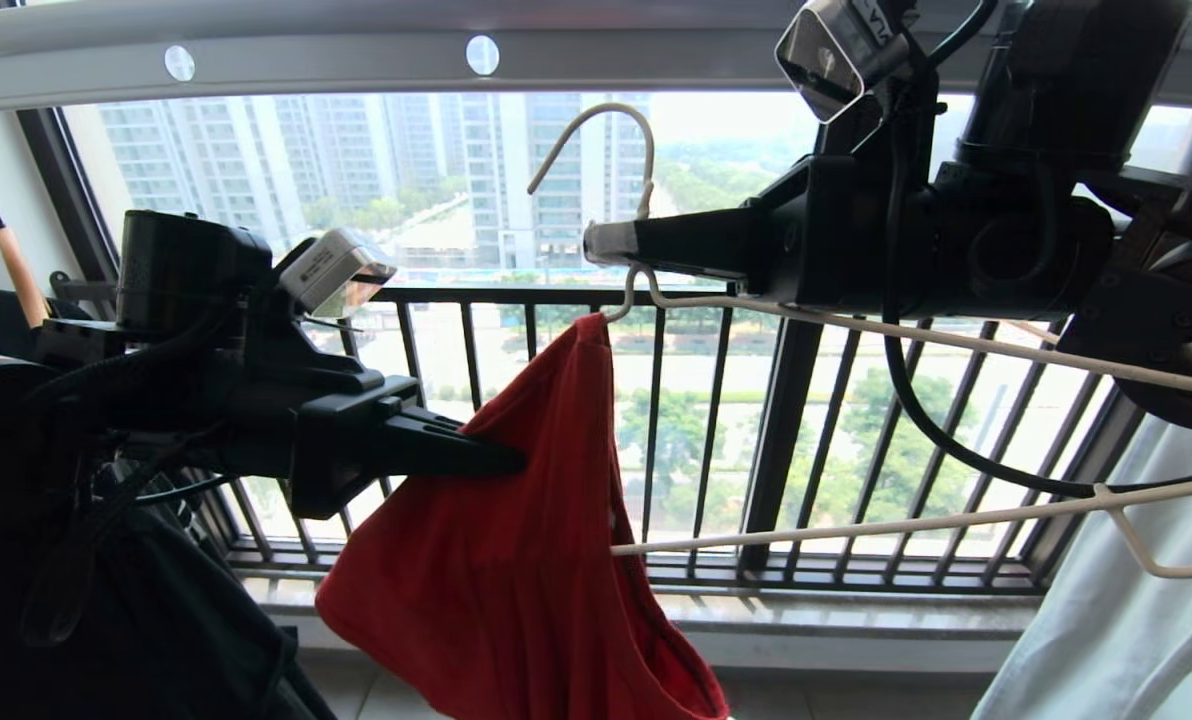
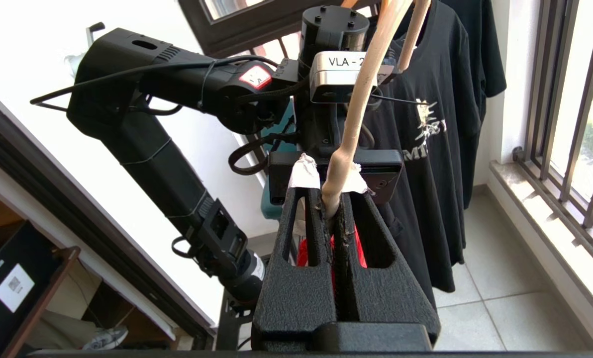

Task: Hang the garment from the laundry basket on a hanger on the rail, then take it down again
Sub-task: Hang the clothes on the clothes rack

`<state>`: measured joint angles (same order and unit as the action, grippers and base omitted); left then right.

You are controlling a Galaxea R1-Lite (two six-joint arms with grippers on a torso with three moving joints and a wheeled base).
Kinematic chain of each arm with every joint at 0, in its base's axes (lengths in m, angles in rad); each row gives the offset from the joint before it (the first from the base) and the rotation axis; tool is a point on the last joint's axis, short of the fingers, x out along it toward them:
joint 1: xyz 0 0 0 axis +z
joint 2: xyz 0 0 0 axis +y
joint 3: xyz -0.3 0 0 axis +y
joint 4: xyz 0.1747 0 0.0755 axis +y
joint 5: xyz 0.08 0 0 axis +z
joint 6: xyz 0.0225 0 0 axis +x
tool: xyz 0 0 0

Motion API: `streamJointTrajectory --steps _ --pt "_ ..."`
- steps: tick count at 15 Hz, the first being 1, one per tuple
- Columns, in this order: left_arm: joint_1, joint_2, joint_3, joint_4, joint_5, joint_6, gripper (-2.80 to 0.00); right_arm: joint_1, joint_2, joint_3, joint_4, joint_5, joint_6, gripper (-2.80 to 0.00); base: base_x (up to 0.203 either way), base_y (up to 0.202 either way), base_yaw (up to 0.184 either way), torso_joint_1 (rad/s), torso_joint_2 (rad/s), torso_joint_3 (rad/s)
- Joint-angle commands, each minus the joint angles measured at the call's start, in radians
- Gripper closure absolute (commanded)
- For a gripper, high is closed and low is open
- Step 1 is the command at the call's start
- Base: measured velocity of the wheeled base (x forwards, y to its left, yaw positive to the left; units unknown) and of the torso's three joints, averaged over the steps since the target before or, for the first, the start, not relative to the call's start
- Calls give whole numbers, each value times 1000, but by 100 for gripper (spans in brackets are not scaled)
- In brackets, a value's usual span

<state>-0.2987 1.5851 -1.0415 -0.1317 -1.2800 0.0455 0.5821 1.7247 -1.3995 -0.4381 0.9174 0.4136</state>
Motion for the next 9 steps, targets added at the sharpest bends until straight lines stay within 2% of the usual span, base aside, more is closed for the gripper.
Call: streamJointTrajectory --steps 1,2,7,9 --pt "0 -2 0 0 -7 0 0 1 0 4 -5 4 -1 0 0 0 0 0 0 0" --pt "1 -2 0 0 -5 0 0 1 0 4 -5 4 -1 -280 0 0 0 0 0 0" --pt "2 -14 3 1 -1 -1 0 -1 -2 16 -5 -2 -7 -280 0 0 0 0 0 0" --pt "4 -33 3 3 24 -3 0 -16 -9 36 -5 -22 -15 -280 0 0 0 0 0 0"
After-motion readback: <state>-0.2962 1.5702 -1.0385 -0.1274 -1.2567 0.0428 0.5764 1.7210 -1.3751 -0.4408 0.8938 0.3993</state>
